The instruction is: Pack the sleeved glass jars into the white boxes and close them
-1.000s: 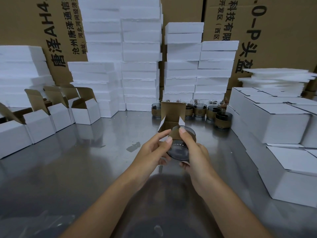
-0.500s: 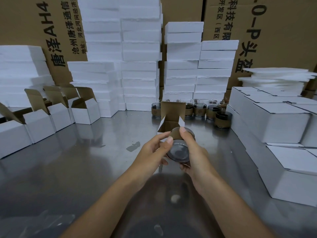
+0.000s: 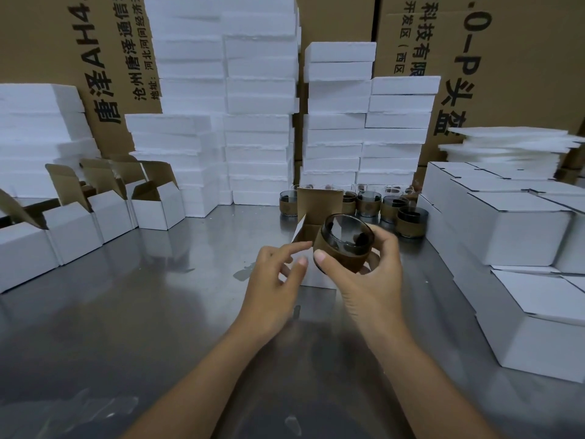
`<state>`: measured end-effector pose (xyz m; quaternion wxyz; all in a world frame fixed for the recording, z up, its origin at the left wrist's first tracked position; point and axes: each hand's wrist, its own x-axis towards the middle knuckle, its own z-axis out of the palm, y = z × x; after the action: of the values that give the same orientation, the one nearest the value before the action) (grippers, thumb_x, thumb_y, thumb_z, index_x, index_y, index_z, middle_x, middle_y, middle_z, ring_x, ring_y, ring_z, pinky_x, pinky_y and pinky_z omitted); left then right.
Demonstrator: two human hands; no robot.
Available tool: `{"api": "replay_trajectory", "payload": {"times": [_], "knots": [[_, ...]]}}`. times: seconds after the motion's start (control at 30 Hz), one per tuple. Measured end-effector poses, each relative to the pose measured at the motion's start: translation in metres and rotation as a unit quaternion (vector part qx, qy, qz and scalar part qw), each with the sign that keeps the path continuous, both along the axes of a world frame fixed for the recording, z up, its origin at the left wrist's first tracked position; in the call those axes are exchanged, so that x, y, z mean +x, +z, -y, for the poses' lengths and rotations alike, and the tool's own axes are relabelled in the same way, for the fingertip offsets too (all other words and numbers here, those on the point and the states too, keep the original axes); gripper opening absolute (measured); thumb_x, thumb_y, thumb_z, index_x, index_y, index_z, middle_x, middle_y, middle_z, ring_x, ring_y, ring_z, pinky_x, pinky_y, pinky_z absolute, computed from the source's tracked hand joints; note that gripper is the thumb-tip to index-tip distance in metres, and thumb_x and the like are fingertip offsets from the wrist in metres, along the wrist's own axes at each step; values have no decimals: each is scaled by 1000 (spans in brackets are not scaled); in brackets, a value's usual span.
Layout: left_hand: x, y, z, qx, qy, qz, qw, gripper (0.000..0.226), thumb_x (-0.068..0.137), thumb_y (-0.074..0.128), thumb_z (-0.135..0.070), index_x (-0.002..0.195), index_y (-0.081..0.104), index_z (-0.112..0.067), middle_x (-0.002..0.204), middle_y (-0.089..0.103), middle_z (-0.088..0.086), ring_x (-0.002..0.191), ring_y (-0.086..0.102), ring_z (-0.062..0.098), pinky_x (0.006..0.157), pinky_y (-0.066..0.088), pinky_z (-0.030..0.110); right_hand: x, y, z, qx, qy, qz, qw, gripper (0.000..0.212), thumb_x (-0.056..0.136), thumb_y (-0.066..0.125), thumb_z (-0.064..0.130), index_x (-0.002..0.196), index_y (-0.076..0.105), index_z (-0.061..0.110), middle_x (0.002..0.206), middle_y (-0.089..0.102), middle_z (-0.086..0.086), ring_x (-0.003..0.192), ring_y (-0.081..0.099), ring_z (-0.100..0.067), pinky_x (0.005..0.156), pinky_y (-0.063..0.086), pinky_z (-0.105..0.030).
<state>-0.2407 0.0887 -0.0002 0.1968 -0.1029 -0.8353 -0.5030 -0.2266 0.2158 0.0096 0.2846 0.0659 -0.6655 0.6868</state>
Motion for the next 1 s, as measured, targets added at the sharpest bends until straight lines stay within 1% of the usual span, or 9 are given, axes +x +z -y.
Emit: {"api": "replay_trajectory", "payload": {"times": [0.07, 0.17, 0.27, 0.33, 0.43, 0.6, 0.77, 0.83, 1.0], "knots": [[-3, -3, 0, -50, 14, -2, 999, 31, 93, 45, -39, 124, 45, -47, 118, 39, -6, 97, 50, 6, 67, 40, 1, 1, 0, 0, 19, -6, -13, 1000, 62, 61, 86, 24, 110, 50, 41, 108, 57, 22, 103, 54, 10, 78, 42, 0], [-8, -5, 0, -104, 20, 2, 994, 41, 94, 46, -39, 134, 39, -41, 125, 31, -5, 108, 47, 10, 75, 41, 10, 1, 1, 1, 47, -6, -29, 998, 66, 64, 83, 24, 120, 51, 36, 113, 56, 26, 108, 45, 18, 79, 33, 7], [-9, -4, 0, -138, 25, 6, 990, 44, 93, 45, -42, 136, 38, -38, 127, 28, -5, 113, 45, 12, 84, 48, 23, 2, 1, 2, 64, 6, -28, 998, 67, 65, 82, 29, 123, 51, 40, 115, 55, 33, 110, 42, 21, 83, 31, 8], [-10, -3, 1, -146, 26, 3, 989, 40, 94, 44, -42, 133, 40, -35, 126, 28, -5, 111, 45, 14, 85, 50, 27, 2, 3, 2, 70, 9, -30, 997, 65, 65, 82, 31, 121, 50, 43, 110, 53, 42, 109, 42, 23, 85, 31, 8], [-10, -2, 2, -157, 42, -21, 987, 34, 94, 46, -39, 127, 46, -32, 116, 32, -5, 106, 45, 11, 80, 43, 20, 3, 5, 3, 74, 11, -36, 997, 62, 66, 81, 32, 119, 52, 43, 110, 53, 42, 109, 44, 21, 86, 33, 5], [-5, 2, 1, -163, 37, -58, 984, 25, 93, 48, -37, 111, 58, -23, 104, 48, -6, 96, 48, 11, 77, 43, 19, 5, 5, 3, 77, 15, -26, 997, 61, 65, 80, 39, 119, 53, 45, 118, 56, 24, 113, 45, 15, 90, 36, -4], [3, 1, -3, -180, 5, -99, 979, 22, 94, 44, -38, 104, 58, -24, 95, 53, -10, 88, 46, 8, 71, 35, 13, 6, 8, 1, 62, 30, -31, 997, 57, 67, 80, 33, 119, 57, 40, 122, 58, 14, 112, 49, 11, 87, 37, 2], [4, 0, -4, -187, 2, -128, 974, 20, 94, 47, -37, 102, 59, -25, 90, 52, -13, 83, 45, 5, 69, 32, 11, 7, 9, 1, 45, 36, -42, 997, 54, 68, 80, 28, 115, 58, 38, 117, 61, 16, 109, 52, 10, 84, 39, 0], [6, 1, -4, -203, -1, -188, 961, 12, 90, 56, -28, 85, 62, -20, 77, 57, -10, 69, 44, 3, 69, 31, 14, 6, 11, -1, 7, 42, -52, 998, 48, 71, 79, 21, 108, 56, 39, 98, 63, 32, 99, 53, 18, 74, 40, 2]]}}
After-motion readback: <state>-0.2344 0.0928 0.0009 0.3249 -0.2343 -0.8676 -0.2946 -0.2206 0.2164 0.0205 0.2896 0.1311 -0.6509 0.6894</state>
